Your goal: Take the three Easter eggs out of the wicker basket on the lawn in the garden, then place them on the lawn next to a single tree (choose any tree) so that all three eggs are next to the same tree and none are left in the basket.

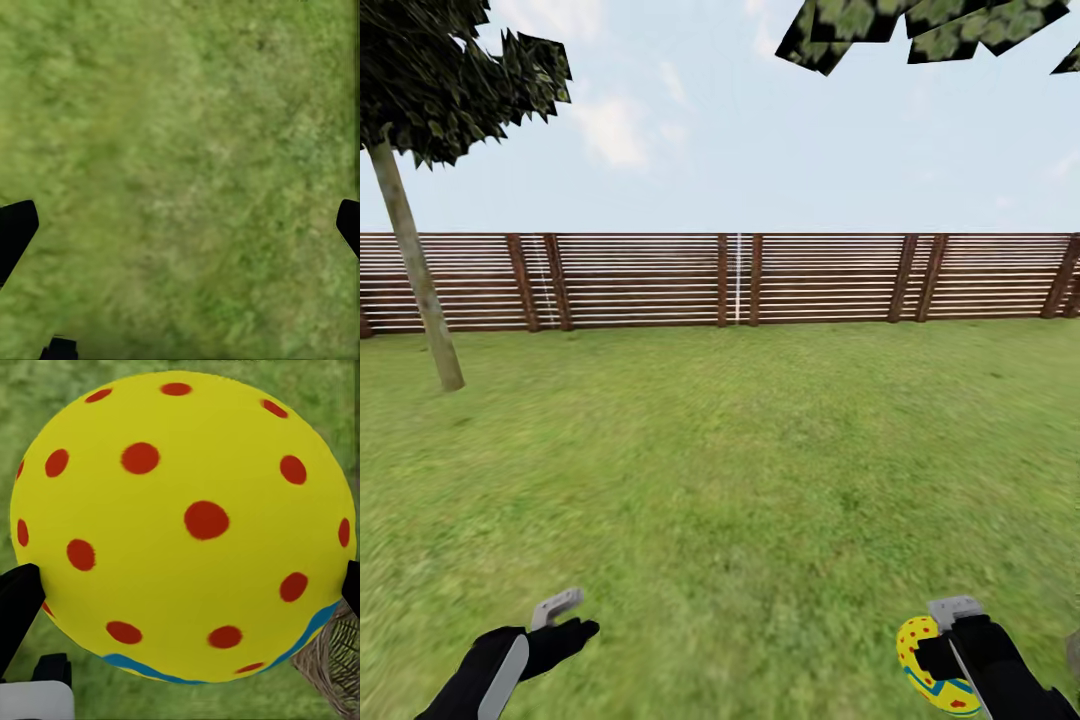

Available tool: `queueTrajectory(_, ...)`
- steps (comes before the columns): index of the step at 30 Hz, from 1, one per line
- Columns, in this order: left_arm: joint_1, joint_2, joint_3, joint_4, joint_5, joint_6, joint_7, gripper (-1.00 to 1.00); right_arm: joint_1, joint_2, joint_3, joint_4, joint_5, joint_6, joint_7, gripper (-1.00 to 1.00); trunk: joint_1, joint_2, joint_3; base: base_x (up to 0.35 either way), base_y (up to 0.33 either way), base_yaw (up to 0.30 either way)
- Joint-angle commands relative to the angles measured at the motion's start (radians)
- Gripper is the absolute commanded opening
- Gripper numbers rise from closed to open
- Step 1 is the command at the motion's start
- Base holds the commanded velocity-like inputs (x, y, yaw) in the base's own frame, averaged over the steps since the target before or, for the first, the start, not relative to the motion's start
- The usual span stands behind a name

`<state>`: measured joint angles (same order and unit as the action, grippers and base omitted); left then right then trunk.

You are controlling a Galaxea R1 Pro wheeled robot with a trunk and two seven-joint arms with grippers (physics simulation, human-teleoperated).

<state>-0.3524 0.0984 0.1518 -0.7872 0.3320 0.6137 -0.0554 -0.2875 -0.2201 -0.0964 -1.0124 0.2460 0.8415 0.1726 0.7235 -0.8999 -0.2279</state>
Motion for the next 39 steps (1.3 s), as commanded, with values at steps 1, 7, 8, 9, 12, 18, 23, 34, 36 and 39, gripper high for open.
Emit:
queueTrajectory(1, 0.000, 0.000, 0.003, -0.001, -0.001, 0.006, -0.004, 1.00, -0.001, 0.000, -0.002, -0.001, 0.010, 0.004, 0.010, -1.00, 0.001, -0.001, -0.001, 0.340, 0.000, -0.228)
queueTrajectory(7, 0.000, 0.000, 0.003, -0.001, -0.001, 0.006, -0.004, 1.00, -0.001, -0.001, -0.003, -0.002, 0.010, 0.004, 0.010, -1.00, 0.001, -0.001, -0.001, 0.340, 0.000, -0.247)
queueTrajectory(8, 0.000, 0.000, 0.003, -0.001, -0.001, 0.006, -0.004, 1.00, -0.001, -0.001, -0.003, -0.002, 0.010, 0.005, 0.010, -1.00, 0.001, -0.001, -0.001, 0.340, 0.000, -0.254)
queueTrajectory(9, 0.000, 0.000, 0.003, -0.001, -0.001, 0.006, -0.004, 1.00, -0.001, -0.001, -0.003, -0.002, 0.010, 0.005, 0.010, -1.00, 0.001, -0.001, -0.001, 0.340, 0.000, -0.254)
queueTrajectory(12, 0.000, -0.001, 0.003, -0.001, -0.001, 0.006, -0.004, 1.00, -0.001, -0.002, -0.003, -0.002, 0.010, 0.005, 0.010, -1.00, 0.001, -0.001, -0.001, 0.340, 0.000, -0.254)
queueTrajectory(18, 0.000, -0.002, 0.003, -0.001, -0.001, 0.006, -0.004, 1.00, -0.001, -0.003, -0.003, -0.004, 0.009, 0.005, 0.010, -1.00, 0.001, -0.001, -0.001, 0.340, 0.000, -0.245)
queueTrajectory(23, 0.000, -0.002, 0.003, -0.001, -0.001, 0.006, -0.004, 1.00, -0.001, -0.004, -0.003, -0.005, 0.009, 0.005, 0.010, -1.00, 0.001, -0.001, -0.001, 0.340, 0.000, -0.210)
queueTrajectory(34, 0.000, -0.001, 0.005, 0.003, 0.000, 0.006, -0.004, 1.00, -0.001, -0.002, -0.003, -0.005, 0.009, 0.005, 0.010, -1.00, 0.001, -0.001, -0.002, 0.318, 0.041, -0.024)
queueTrajectory(36, 0.000, -0.002, 0.005, 0.003, -0.001, 0.006, -0.003, 1.00, -0.001, -0.007, -0.004, -0.006, 0.009, 0.005, 0.010, -1.00, 0.001, -0.001, -0.002, 0.339, 0.011, -0.099)
queueTrajectory(39, 0.000, -0.003, 0.004, 0.003, -0.001, 0.006, -0.004, 1.00, -0.001, -0.010, -0.005, -0.007, 0.009, 0.005, 0.010, -1.00, 0.001, -0.001, -0.002, 0.278, 0.002, -0.233)
